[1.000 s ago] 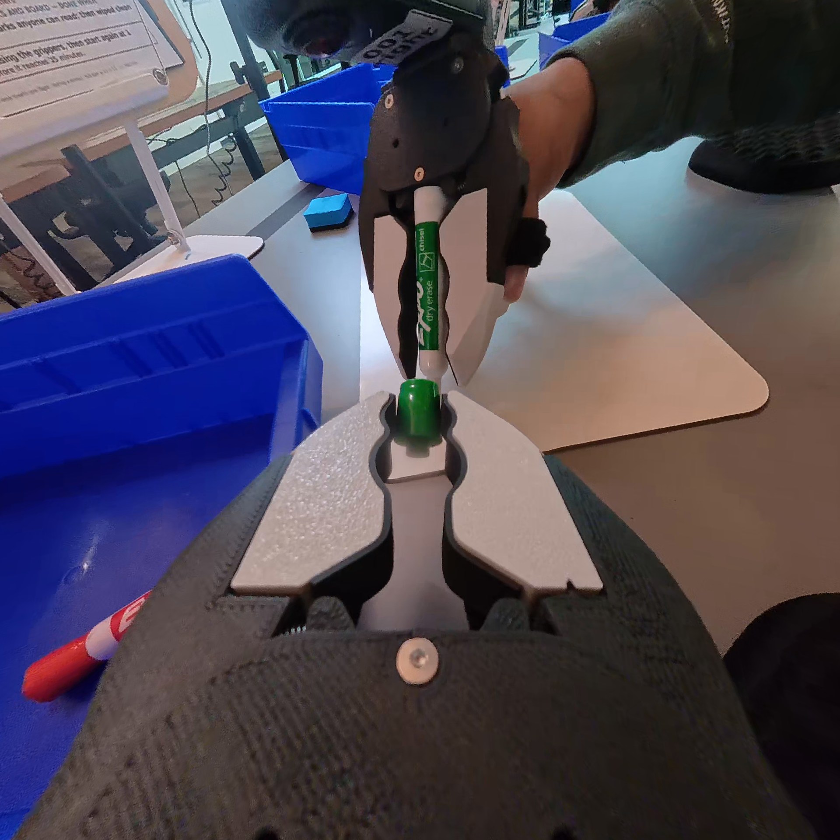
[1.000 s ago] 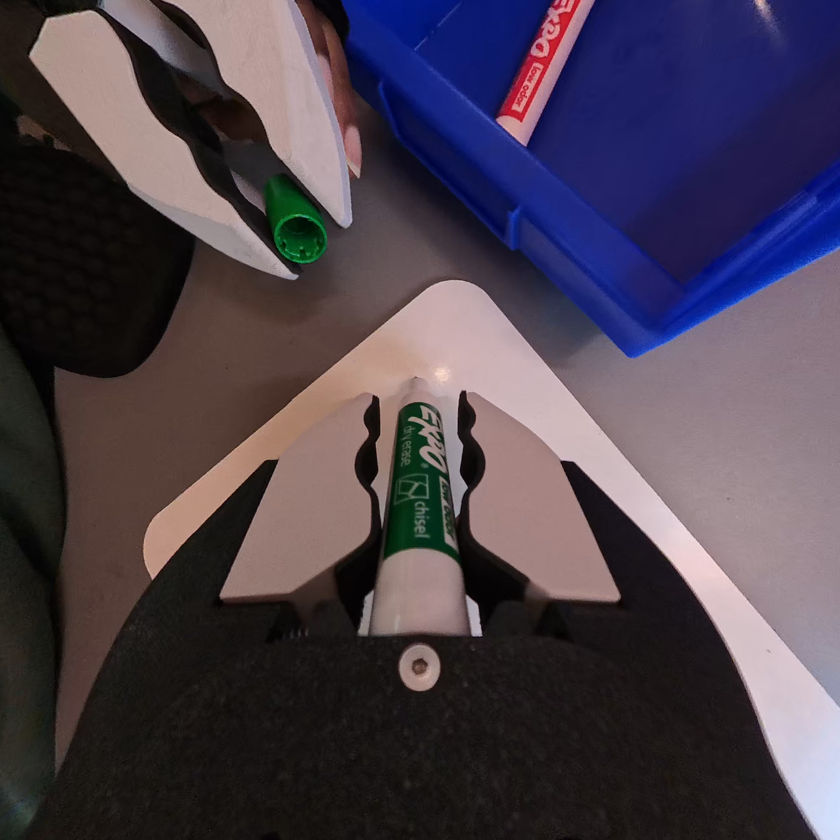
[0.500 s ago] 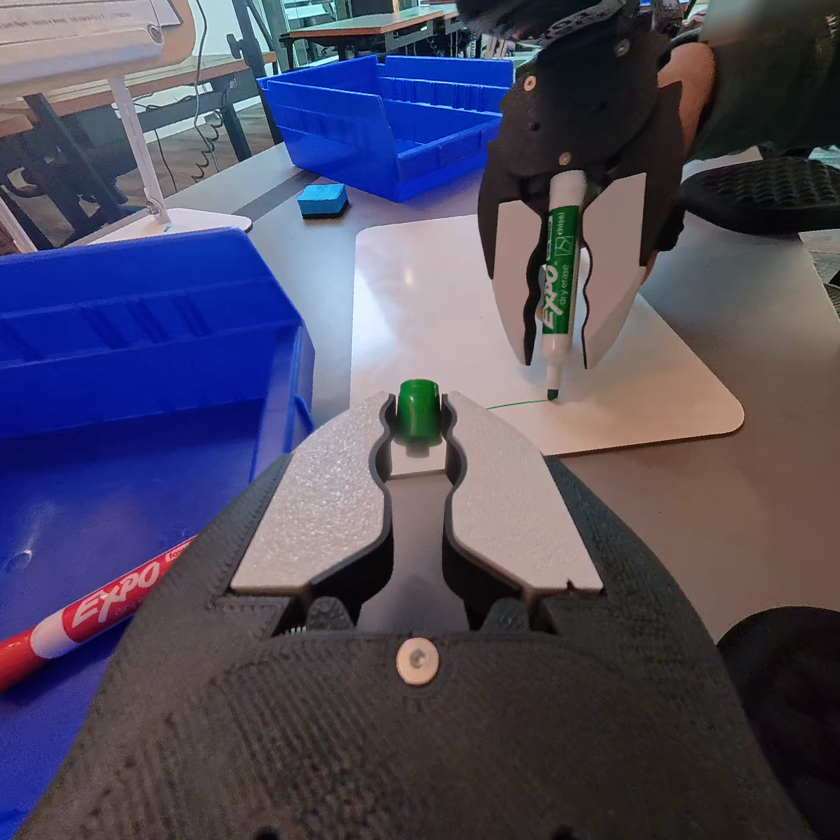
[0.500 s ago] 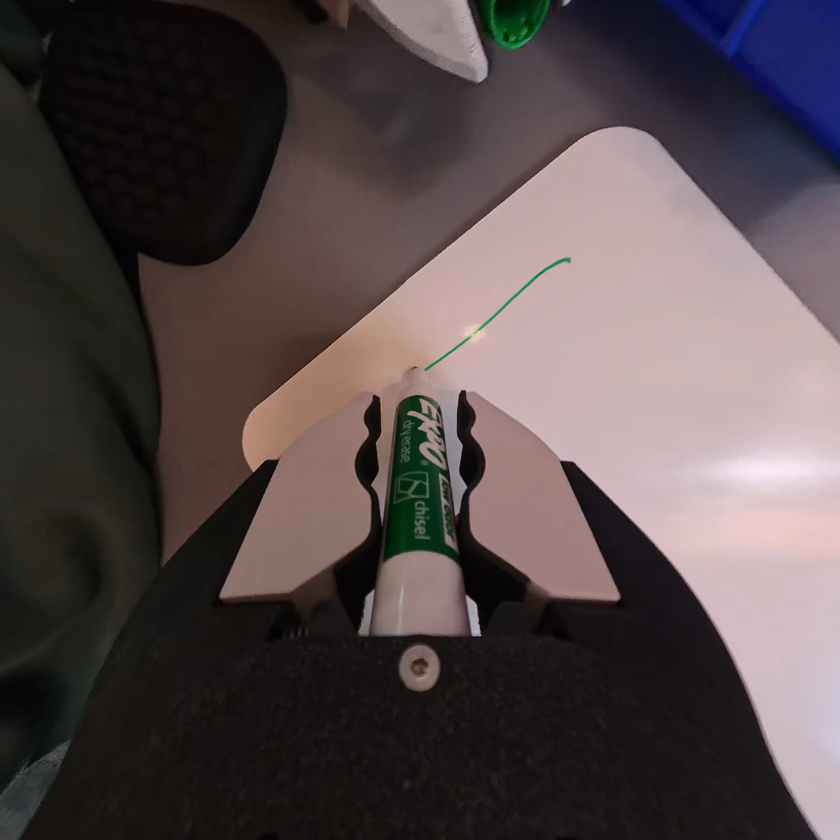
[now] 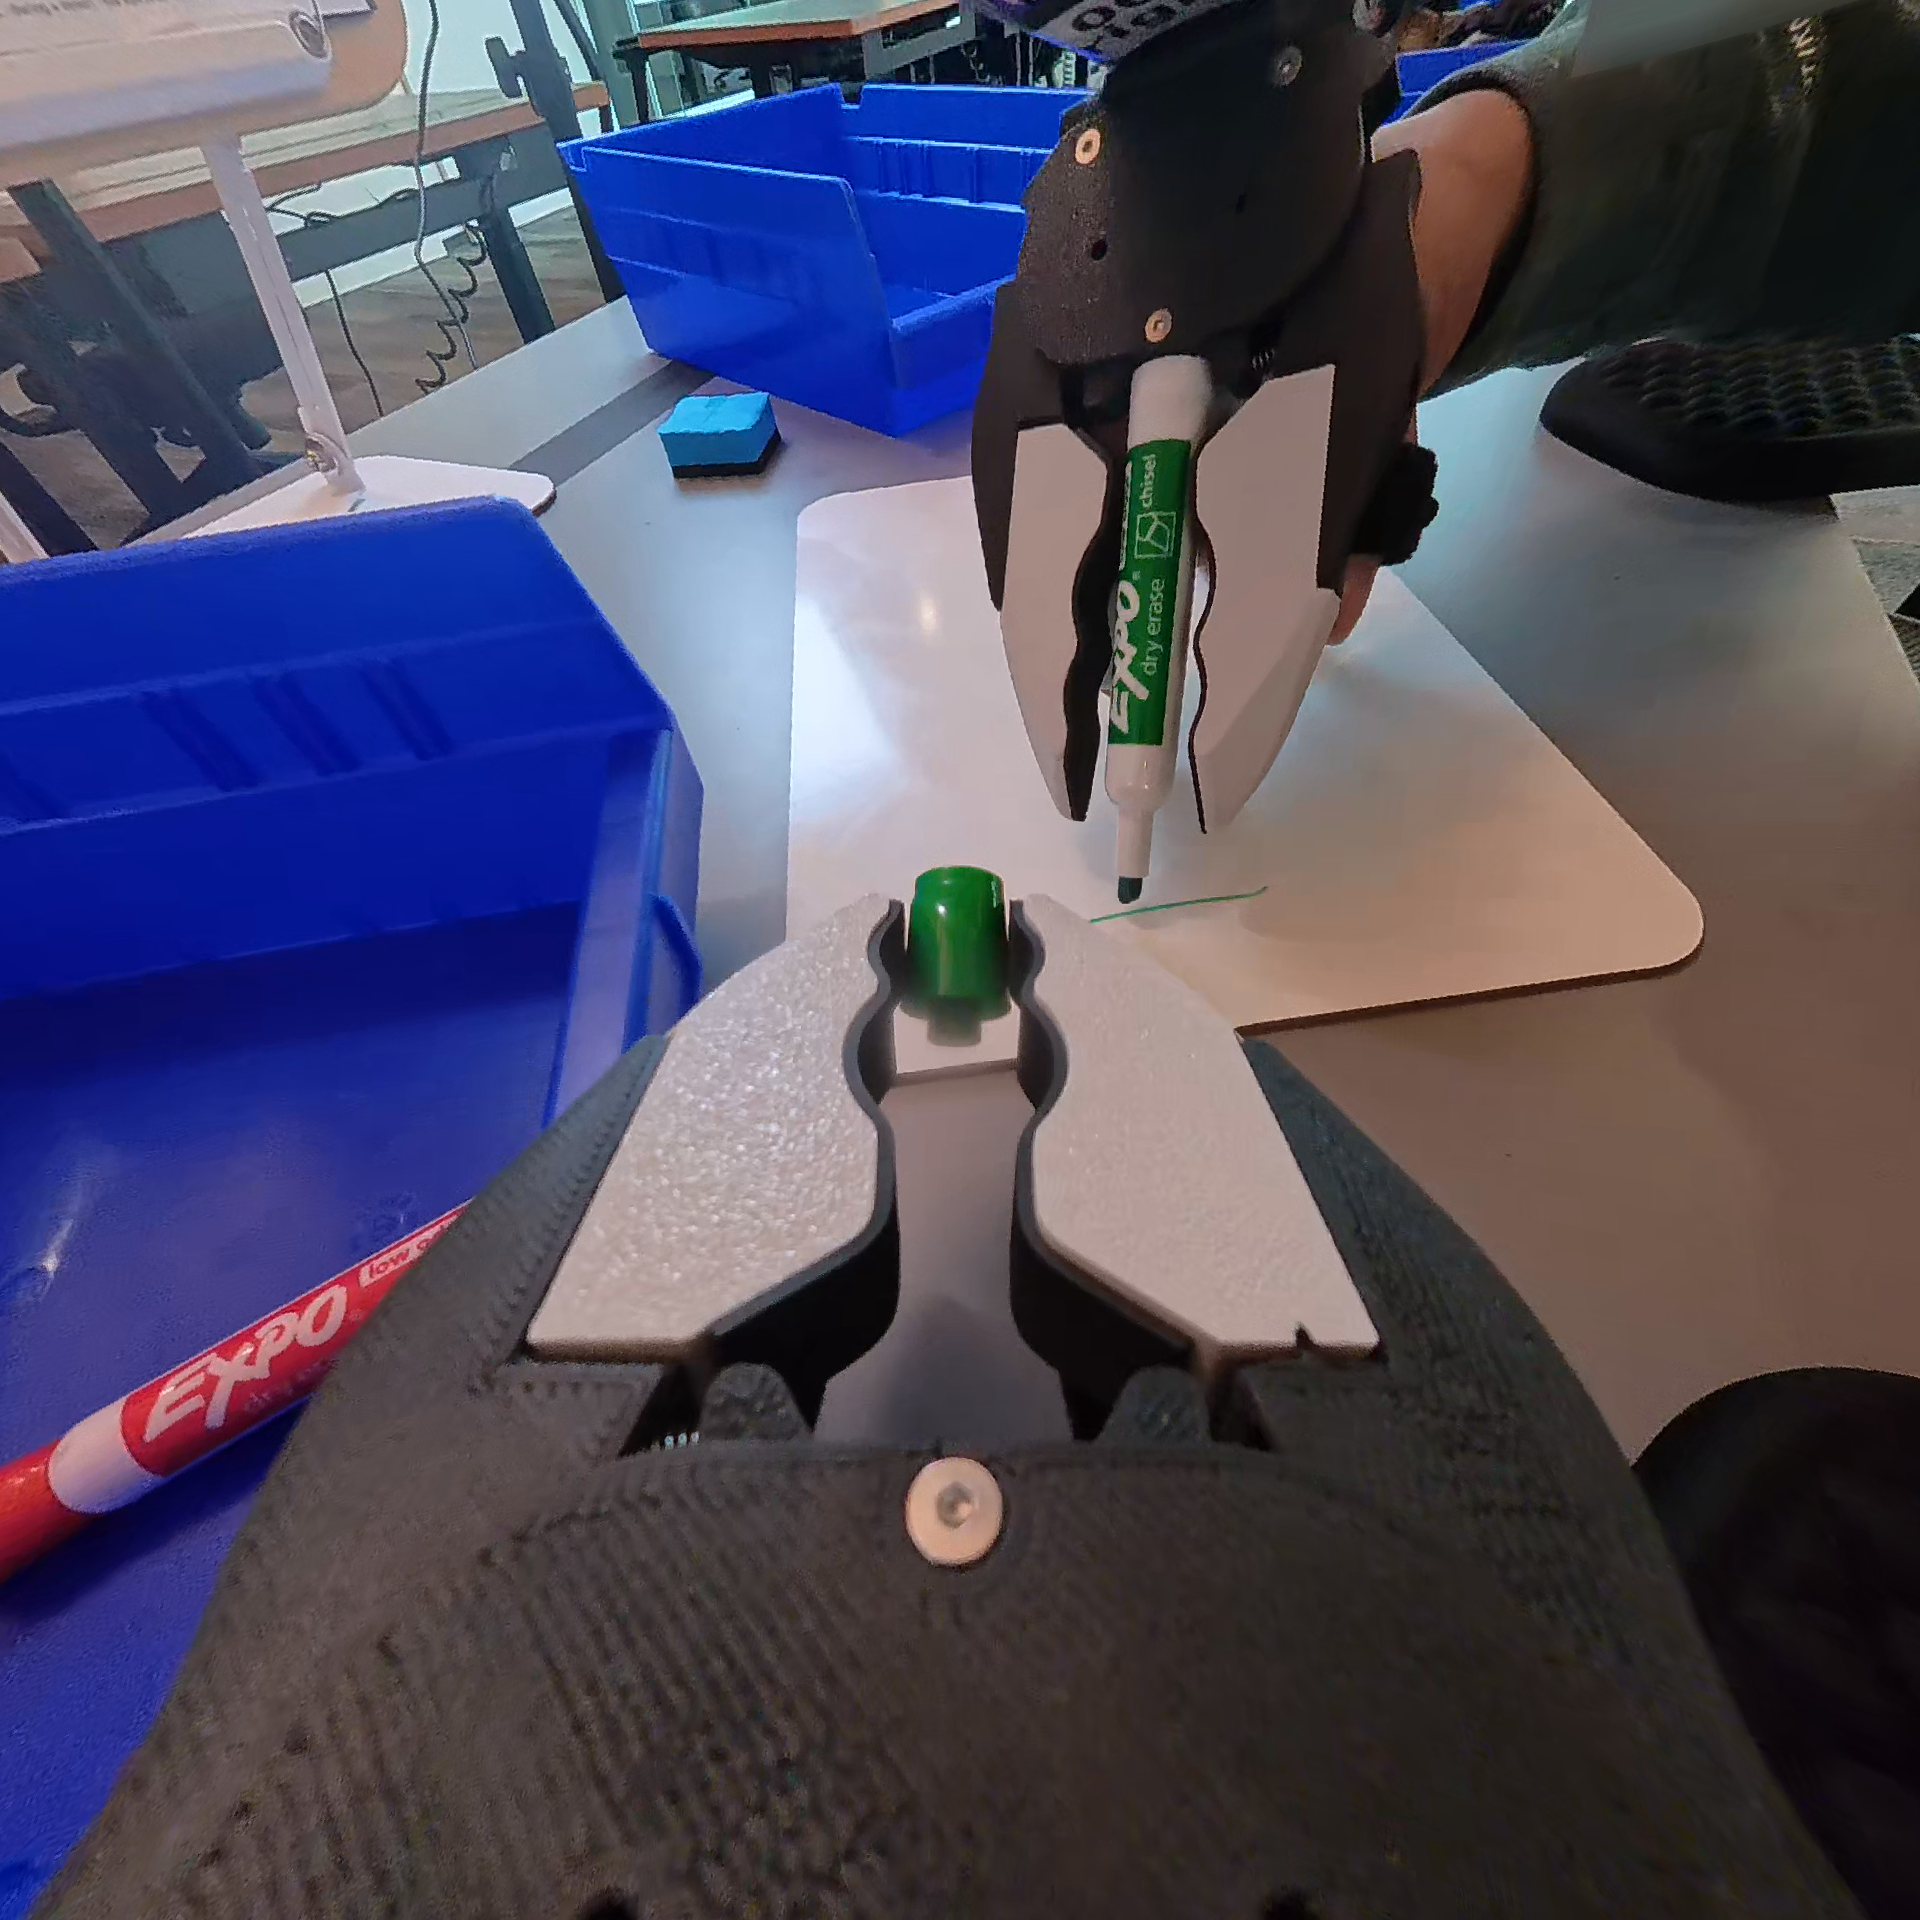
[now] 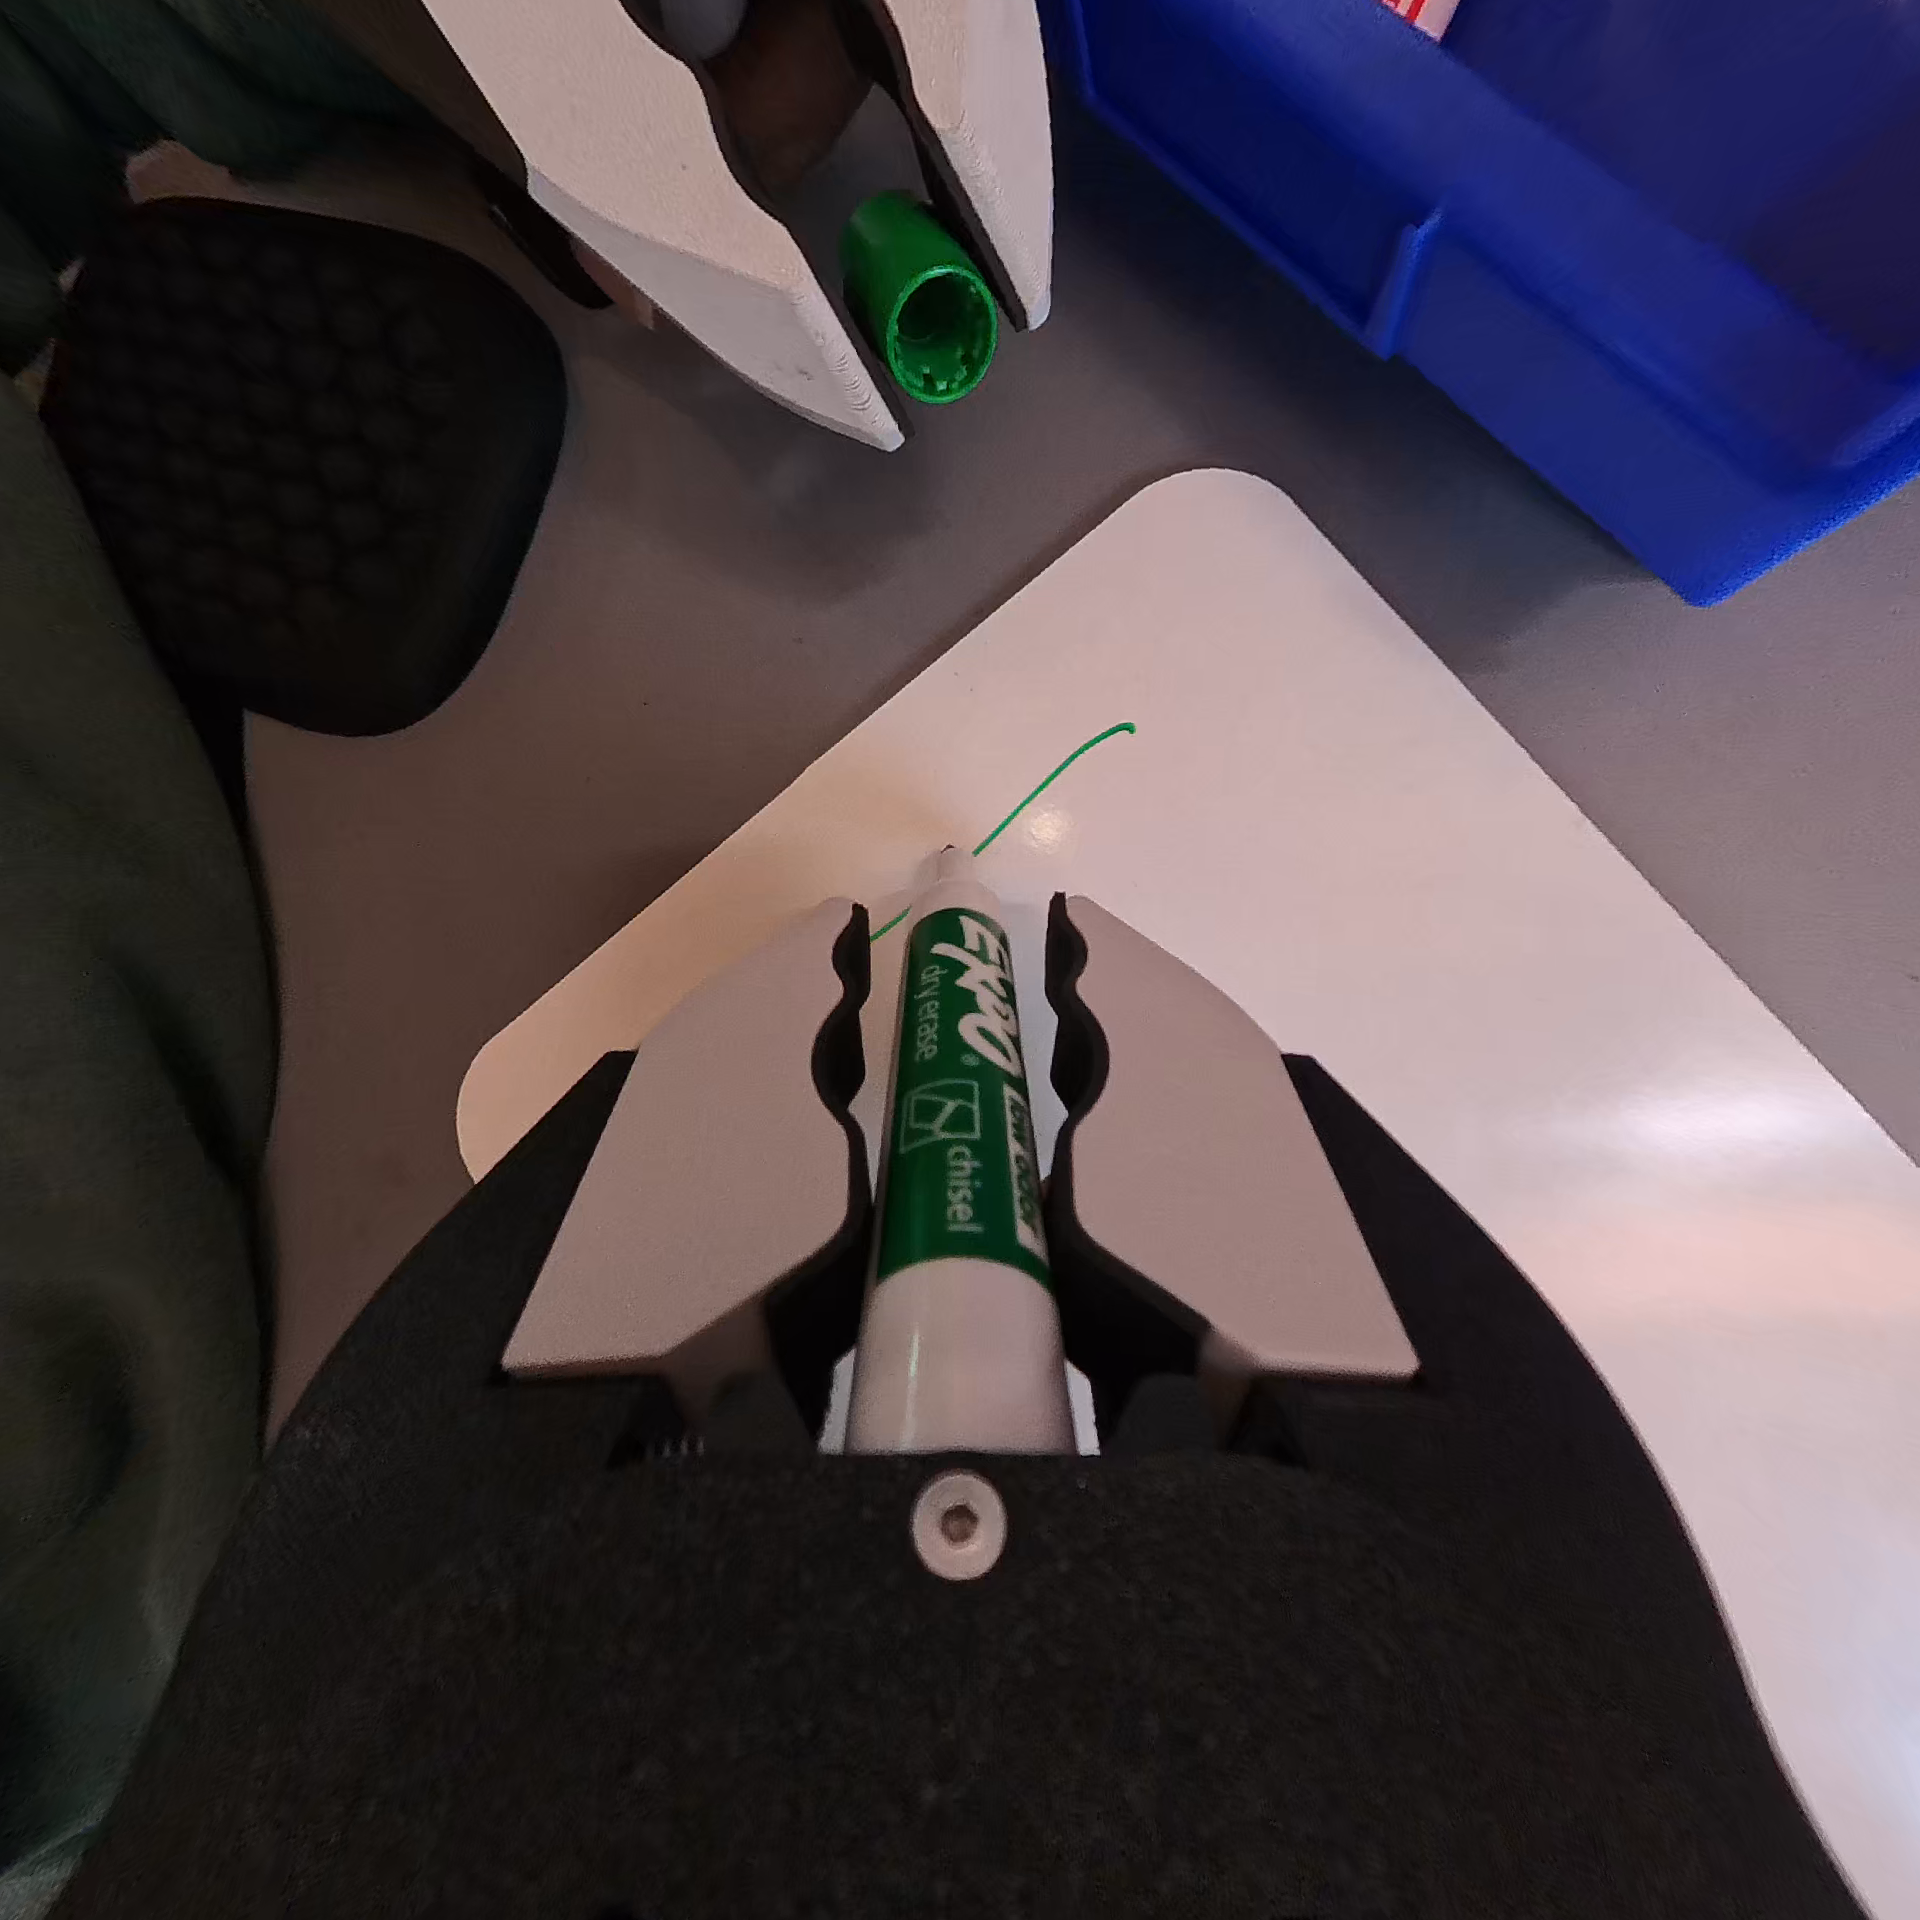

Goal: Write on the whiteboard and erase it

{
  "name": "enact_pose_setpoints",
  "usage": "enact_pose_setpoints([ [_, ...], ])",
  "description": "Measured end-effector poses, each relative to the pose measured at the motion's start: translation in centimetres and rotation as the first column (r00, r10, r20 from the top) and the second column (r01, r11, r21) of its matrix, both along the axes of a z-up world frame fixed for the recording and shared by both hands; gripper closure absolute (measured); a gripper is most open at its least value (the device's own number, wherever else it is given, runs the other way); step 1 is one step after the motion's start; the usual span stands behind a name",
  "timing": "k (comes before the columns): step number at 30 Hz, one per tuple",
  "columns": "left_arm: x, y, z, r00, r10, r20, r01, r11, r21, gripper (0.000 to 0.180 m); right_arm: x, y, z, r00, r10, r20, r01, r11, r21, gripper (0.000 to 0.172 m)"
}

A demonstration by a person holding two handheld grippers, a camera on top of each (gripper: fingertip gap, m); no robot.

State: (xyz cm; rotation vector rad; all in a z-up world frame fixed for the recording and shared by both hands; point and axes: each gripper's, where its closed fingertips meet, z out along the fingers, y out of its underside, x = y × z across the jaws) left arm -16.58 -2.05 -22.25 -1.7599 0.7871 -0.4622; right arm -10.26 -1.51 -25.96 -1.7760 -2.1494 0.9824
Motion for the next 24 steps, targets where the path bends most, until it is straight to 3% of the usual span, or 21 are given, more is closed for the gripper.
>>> enact_pose_setpoints([
  [7, 0.1, -0.1, -0.2, 1.0, -0.006, -0.008, 0.006, 1.0, -0.007, 0.162, 0.3, 0.2, -0.4, 1.0, -0.003, 0.015, 0.003, 1.0, 0.014, 0.139],
  [14, 0.2, -0.1, -0.3, 1.0, -0.008, -0.013, 0.008, 1.0, -0.012, 0.161, 2.2, 3.0, -0.4, 0.997, -0.068, 0.039, 0.064, 0.995, 0.078, 0.139],
  [24, 0.3, -0.2, -0.6, 1.0, -0.015, -0.026, 0.014, 1.0, -0.016, 0.161, -0.3, 4.7, 0.4, 0.997, -0.08, -0.002, 0.08, 0.992, 0.098, 0.136],
])
